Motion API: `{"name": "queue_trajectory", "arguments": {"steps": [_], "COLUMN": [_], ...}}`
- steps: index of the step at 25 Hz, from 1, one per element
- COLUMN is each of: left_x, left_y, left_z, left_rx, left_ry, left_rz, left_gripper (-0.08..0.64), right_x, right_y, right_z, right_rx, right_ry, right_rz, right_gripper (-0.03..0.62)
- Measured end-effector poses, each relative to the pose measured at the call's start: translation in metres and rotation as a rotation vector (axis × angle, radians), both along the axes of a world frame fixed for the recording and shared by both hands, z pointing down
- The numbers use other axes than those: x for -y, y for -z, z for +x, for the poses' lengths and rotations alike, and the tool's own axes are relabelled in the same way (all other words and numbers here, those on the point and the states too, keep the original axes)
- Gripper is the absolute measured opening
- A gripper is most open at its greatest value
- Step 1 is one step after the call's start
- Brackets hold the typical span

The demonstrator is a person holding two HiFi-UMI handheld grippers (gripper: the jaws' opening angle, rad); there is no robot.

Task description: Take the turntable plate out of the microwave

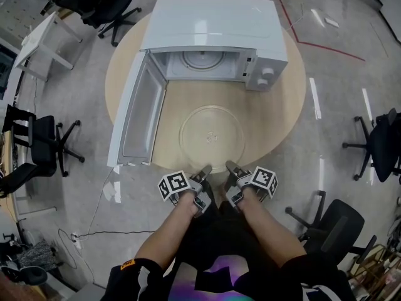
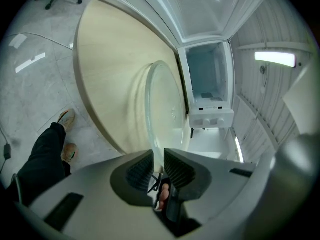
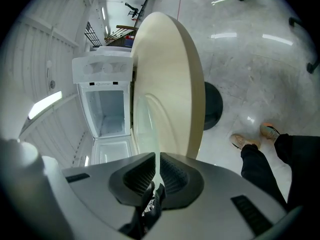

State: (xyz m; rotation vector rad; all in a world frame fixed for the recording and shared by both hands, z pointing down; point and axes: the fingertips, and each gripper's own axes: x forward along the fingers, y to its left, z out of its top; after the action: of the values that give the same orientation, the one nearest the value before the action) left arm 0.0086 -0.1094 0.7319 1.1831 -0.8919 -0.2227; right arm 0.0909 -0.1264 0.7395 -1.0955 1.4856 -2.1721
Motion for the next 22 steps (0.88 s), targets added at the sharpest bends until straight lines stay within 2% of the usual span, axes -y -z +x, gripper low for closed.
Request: {"name": "queue_trajectory", "arguments": {"steps": [3,15,19,22], "left_x": [-0.004,-0.002,-0.001,-0.002], "left_y": [0.000,-0.005,-0.005,-0.002], "left_z": [-0.003,-0.003,-0.004,-0.005], "left_rx": [0.019,0.055,0.059,0.056], "left_ry": [-0.015,0.016,0.031,0.035], "left_rz": [-0.003,-0.008,-0.009,0.000], "left_gripper": [0.091,0.089,0.088,0.089], "right_x": [0.002,0.005,0.002,0.007], "right_y": [-0.002,0.007,0.015,0.029], "right_z": [0.001,0.015,0.022,0.022], "right_rx": [-0.022,-0.141,-0.173,-0.221], "right_ry": [0.003,0.078,0.096,0.141], "right_rz": [-0.004,-0.003,0.047,0.131], "right_gripper": [0.041,0.044,0.044,0.043]}}
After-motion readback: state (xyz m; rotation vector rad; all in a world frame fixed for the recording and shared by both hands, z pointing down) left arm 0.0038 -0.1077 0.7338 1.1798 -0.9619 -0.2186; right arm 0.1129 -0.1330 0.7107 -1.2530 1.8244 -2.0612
